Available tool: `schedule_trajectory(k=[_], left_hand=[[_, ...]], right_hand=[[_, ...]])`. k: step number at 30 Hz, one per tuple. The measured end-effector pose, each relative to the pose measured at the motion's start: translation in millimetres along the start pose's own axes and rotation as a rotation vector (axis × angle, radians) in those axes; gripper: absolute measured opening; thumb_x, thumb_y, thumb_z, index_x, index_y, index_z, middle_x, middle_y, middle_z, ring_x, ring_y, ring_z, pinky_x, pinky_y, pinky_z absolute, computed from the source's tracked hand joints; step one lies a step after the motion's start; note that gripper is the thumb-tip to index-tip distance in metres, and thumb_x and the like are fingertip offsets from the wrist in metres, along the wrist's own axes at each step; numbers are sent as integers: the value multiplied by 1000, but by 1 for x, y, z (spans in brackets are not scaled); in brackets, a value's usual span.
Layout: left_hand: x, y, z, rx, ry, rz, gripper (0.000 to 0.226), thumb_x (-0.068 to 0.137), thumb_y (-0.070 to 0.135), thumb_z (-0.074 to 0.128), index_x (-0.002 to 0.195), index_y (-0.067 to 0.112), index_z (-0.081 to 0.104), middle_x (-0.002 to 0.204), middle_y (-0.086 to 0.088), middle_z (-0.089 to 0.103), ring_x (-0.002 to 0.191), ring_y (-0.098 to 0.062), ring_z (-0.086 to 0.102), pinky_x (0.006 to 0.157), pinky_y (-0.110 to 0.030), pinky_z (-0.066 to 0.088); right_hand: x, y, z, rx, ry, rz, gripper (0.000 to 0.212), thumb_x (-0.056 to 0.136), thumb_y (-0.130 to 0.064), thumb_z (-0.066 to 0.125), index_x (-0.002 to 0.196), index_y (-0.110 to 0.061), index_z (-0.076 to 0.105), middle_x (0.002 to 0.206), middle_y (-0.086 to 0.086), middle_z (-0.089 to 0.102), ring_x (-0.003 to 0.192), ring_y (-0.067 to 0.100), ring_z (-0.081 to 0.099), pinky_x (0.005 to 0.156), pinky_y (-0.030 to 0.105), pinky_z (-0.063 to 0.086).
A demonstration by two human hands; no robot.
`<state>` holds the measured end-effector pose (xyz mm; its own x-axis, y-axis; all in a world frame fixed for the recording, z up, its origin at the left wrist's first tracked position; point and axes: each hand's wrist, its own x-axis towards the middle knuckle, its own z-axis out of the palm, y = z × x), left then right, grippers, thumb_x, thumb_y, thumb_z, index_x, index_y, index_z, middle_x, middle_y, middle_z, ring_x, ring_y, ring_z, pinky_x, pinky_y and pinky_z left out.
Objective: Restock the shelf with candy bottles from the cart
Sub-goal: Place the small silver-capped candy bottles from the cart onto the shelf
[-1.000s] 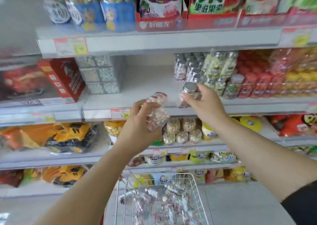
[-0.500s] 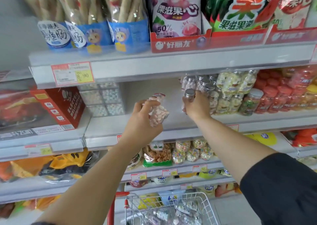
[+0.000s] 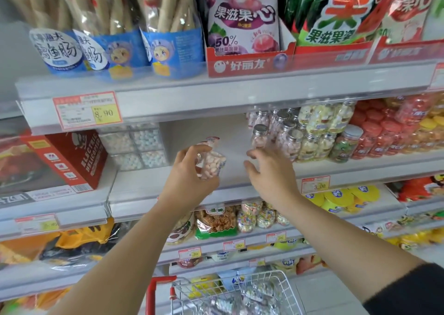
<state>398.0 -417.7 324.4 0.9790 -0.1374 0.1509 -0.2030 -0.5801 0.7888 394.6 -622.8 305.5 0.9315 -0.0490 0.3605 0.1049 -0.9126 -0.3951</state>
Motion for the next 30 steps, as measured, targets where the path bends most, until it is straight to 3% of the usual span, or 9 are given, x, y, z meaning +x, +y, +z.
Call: schedule_trajectory(k=[4,9,19,25,30], left_hand=[[2,0,0,18,-1,-15,60,77,23,75,126,42,47,127,5,41,90,-4,62,64,-21,58],[3,1,1,19,-20,-21,59,77,23,76,127,39,47,126,3,41,91,-9,61,54,-11,51],[2,0,-1,38,-36,-4,60,77,27,77,128,40,46,128,5,40,91,-4,62,70,-24,60],[1,0,-2,48,-47,4,61,78,28,77,129,39,45,128,6,39,91,-3,61,78,-25,59],[2,0,-3,35,-71,19,62,78,26,78,130,38,46,129,6,40,89,-1,60,69,-18,58]], right_hand=[[17,1,12,-174,-261,12,41,101,-39,41,137,-26,55,140,-2,56,137,28,38,106,44,29],[33,4,17,-219,-344,53,47,103,-41,34,144,-23,46,151,-1,44,137,32,38,109,48,29],[53,7,25,-277,-377,84,50,102,-46,30,144,-20,43,150,3,39,136,33,35,106,48,32],[60,6,33,-303,-384,94,52,102,-48,31,144,-20,42,149,10,37,137,34,31,107,50,31],[58,6,31,-242,-373,59,48,102,-44,34,143,-21,46,147,7,45,137,32,35,108,47,31]])
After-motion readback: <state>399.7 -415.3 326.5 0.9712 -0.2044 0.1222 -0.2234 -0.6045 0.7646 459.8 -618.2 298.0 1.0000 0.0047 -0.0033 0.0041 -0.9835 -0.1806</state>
